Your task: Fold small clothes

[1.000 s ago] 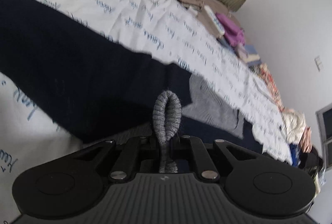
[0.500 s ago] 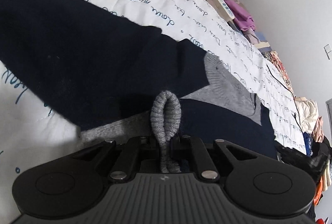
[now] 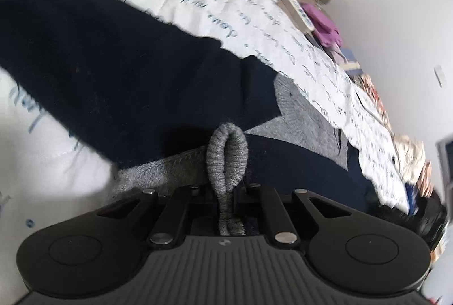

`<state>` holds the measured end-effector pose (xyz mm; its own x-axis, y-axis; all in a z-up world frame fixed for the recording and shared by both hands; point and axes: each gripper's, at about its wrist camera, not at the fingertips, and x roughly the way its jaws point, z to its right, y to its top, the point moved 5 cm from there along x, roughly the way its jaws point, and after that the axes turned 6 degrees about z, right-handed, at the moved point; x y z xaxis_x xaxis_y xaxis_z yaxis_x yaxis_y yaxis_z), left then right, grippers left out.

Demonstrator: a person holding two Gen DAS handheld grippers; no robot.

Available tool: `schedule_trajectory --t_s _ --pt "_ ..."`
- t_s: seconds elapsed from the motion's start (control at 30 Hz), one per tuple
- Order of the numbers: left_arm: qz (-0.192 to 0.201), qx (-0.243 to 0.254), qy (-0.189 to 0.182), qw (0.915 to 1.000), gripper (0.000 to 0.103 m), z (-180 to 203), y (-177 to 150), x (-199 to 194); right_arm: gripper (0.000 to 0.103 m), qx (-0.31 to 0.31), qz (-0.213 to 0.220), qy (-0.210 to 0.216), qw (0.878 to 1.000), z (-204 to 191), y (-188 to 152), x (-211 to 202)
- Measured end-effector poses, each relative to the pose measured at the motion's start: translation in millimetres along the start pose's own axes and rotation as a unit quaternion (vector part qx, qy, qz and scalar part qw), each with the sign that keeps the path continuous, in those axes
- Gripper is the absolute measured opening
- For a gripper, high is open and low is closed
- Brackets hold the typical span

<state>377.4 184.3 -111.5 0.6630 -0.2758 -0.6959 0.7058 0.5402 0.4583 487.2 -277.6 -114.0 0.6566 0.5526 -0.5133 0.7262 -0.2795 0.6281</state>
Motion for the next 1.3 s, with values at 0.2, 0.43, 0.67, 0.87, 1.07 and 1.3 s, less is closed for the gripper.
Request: schedule_trajectory --t_s 0.2,0.43,0.67,0.87,1.07,1.3 --pt "0.013 -0.008 -0.024 0.9996 0.01 -13 -3 10 0.007 0.008 0.0 -0.021 1.0 23 -5 6" --pt "0.051 -0.066 -0.051 0.9952 0.046 -38 15 -33 0.039 0.034 0.037 -0.031 0.998 16 3 -21" --pt "0.148 -0.041 -0.038 0.9875 0.073 -20 23 -81 0.055 -0.124 0.081 0.002 0.989 -69 -8 -41" --pt "0.187 0.086 -0.007 0.9785 0.072 45 -15 -47 0.056 -0.21 0.057 -0.062 0.974 -91 -36 20" --pt "0.162 0.138 0.076 0.974 0.065 32 -28 6 0.061 -0.225 0.071 -0.091 0.968 -76 -59 31" --pt "0.168 0.162 0.064 0.9703 0.065 36 -35 -6 0.081 -0.226 0.057 -0.062 0.97 -77 -59 36"
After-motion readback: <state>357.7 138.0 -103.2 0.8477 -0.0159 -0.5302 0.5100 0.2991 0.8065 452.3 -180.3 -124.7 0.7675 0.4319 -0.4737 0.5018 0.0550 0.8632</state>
